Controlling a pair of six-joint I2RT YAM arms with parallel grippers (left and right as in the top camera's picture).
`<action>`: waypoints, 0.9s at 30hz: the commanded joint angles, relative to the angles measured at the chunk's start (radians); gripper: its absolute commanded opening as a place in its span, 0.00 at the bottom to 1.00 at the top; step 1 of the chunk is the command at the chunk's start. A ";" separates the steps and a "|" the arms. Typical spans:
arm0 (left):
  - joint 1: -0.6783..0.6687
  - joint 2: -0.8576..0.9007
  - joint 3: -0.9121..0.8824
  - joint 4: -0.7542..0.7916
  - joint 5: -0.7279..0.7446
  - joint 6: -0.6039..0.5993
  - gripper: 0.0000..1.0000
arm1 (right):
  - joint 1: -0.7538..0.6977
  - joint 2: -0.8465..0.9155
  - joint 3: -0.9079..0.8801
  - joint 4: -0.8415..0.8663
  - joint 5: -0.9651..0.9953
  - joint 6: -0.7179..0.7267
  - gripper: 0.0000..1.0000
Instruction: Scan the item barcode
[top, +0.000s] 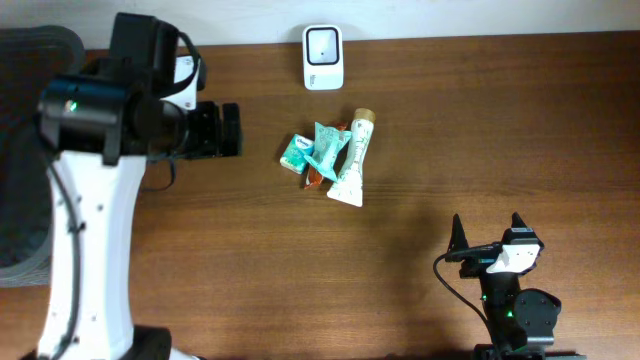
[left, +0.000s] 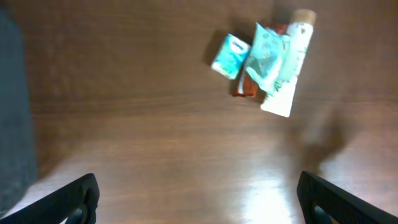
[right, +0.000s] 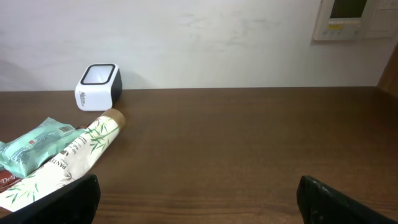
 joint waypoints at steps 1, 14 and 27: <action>0.003 -0.172 -0.002 0.011 -0.089 0.019 1.00 | 0.009 -0.008 -0.008 -0.003 0.005 0.003 0.99; 0.003 -0.438 -0.089 0.042 -0.174 -0.011 0.99 | 0.009 -0.008 -0.008 -0.003 0.005 0.003 0.99; 0.003 -0.452 -0.675 0.372 -0.030 -0.036 1.00 | 0.009 -0.008 -0.008 -0.003 0.005 0.004 0.99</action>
